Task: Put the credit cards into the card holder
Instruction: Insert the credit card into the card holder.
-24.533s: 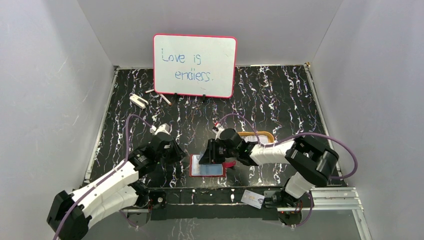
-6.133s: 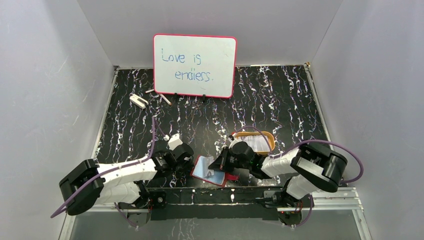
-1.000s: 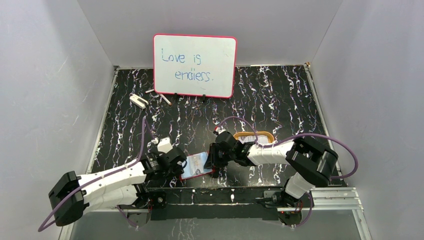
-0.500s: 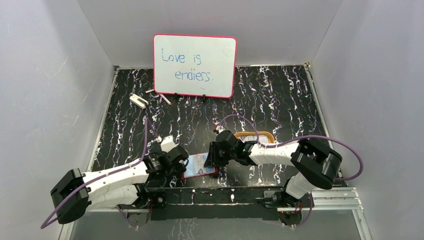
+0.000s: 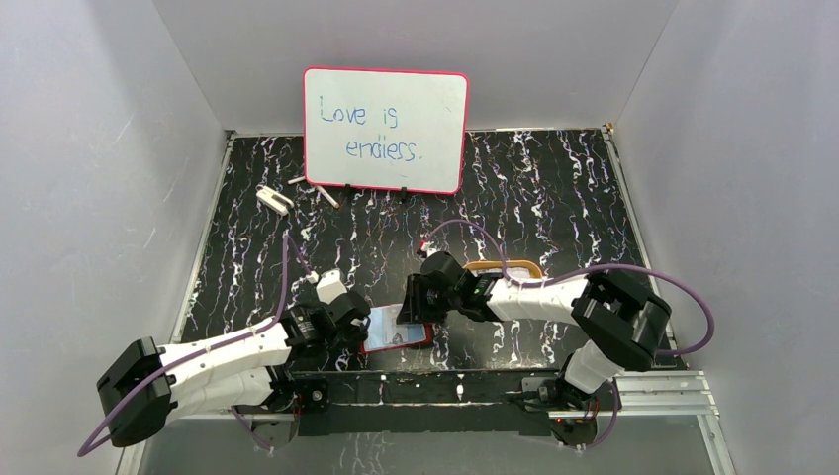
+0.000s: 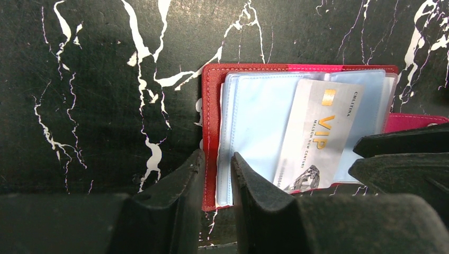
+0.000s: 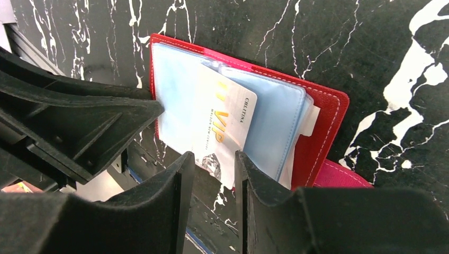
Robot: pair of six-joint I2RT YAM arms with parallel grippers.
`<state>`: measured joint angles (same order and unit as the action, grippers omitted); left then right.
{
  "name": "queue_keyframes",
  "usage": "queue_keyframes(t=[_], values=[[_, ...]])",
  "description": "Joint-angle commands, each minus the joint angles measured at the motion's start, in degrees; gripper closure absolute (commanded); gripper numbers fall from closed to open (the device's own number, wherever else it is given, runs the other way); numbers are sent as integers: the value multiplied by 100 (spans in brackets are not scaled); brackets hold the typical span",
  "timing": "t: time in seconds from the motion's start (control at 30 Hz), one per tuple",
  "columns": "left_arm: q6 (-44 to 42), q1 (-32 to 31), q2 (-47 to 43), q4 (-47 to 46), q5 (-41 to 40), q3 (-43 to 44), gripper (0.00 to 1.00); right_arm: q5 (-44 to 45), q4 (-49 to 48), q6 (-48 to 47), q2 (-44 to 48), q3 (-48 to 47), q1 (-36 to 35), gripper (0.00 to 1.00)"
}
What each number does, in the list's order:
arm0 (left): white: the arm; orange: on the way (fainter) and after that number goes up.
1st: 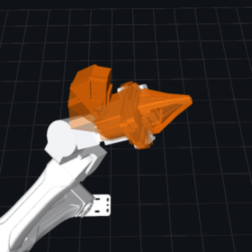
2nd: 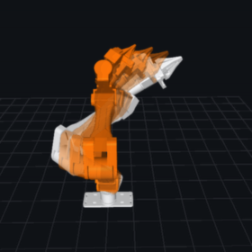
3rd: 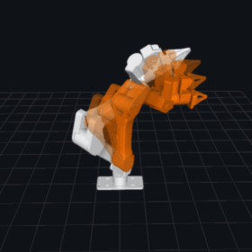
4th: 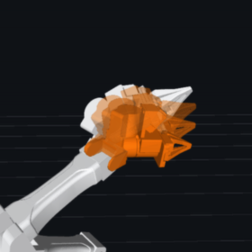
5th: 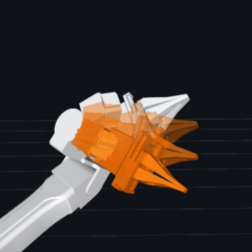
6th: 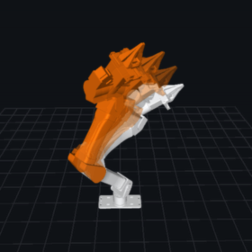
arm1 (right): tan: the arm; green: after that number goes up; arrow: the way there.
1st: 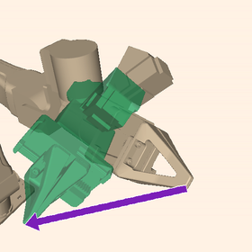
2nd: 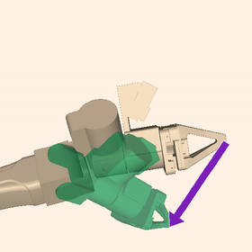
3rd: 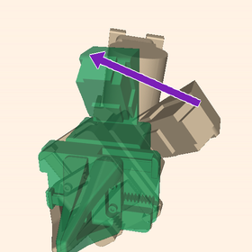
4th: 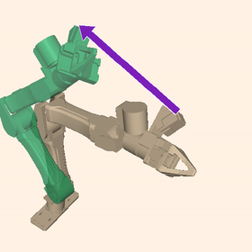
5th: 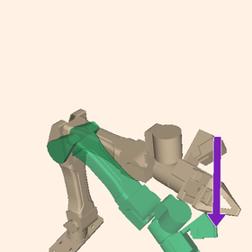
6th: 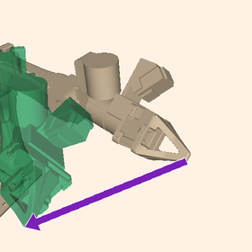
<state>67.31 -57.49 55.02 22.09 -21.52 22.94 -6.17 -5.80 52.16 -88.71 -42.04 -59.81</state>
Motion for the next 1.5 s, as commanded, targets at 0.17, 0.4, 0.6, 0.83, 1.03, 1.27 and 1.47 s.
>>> queue_keyframes(t=[0.17,0.4,0.6,0.83,1.03,1.27,1.47], values=[[-16,19,-36,253,-15,-149,77,-3,-44,-29,-259,-142,-13,60],[-23,15,-9,191,16,-158,77,-114,-132,-49,-426,-164,-12,64],[-25,17,-4,161,45,-167,77,-190,-215,-106,-475,-203,-12,69],[-32,19,20,111,60,-176,77,-291,-335,-160,-538,-230,-13,72],[-42,13,43,85,77,-184,77,-344,-317,-262,-633,-340,-13,72],[-49,18,21,53,82,-176,76,-482,-334,-328,-814,-516,-28,72],[-60,17,7,51,82,-149,76,-624,-464,-235,-965,-579,-56,72]])
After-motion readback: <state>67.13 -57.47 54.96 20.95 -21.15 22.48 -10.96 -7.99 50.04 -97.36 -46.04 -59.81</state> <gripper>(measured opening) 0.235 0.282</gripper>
